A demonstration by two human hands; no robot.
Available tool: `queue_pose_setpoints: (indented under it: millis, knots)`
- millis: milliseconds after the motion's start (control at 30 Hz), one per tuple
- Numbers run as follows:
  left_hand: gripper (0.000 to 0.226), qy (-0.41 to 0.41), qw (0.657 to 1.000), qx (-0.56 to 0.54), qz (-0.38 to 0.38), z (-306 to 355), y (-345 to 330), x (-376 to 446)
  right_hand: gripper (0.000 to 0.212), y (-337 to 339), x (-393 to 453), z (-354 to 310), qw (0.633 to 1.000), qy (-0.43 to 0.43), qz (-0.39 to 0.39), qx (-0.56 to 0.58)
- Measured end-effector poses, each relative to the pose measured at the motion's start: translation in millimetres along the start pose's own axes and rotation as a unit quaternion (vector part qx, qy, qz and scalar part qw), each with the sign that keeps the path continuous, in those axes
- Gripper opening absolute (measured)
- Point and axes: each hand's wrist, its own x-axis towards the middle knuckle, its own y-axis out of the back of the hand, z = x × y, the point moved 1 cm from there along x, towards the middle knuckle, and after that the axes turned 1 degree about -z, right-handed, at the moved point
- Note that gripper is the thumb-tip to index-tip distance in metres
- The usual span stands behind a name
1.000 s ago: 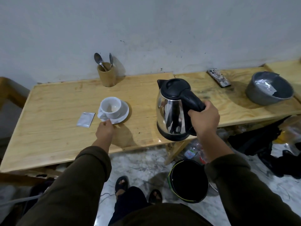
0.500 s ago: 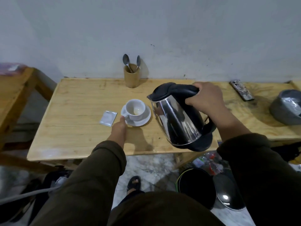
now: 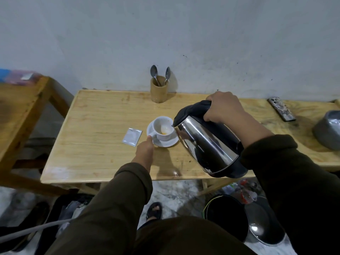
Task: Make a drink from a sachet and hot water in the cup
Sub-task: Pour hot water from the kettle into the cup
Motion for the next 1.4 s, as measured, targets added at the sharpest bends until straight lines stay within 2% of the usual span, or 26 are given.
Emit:
queue_pose_setpoints:
  millis: [133, 367, 1000, 1400]
  knots:
    - [0.060, 0.001, 1.000, 0.021, 0.000, -1, 0, 3, 0.021, 1, 3, -9, 1.000, 0.000, -0.004, -0.016]
    - [0.068, 0.009, 0.999, 0.039, 0.008, 0, 3, 5, 0.015, 5, 4, -18, 0.999, 0.005, -0.002, -0.043]
    - [0.069, 0.026, 0.998, 0.048, 0.023, 3, 1, 1, 0.020, 10, 10, -14, 0.998, -0.001, -0.007, -0.060]
    - [0.067, 0.004, 0.998, 0.066, 0.019, 2, 0, -1, 0.021, 12, 7, -15, 0.998, 0.003, -0.009, -0.054]
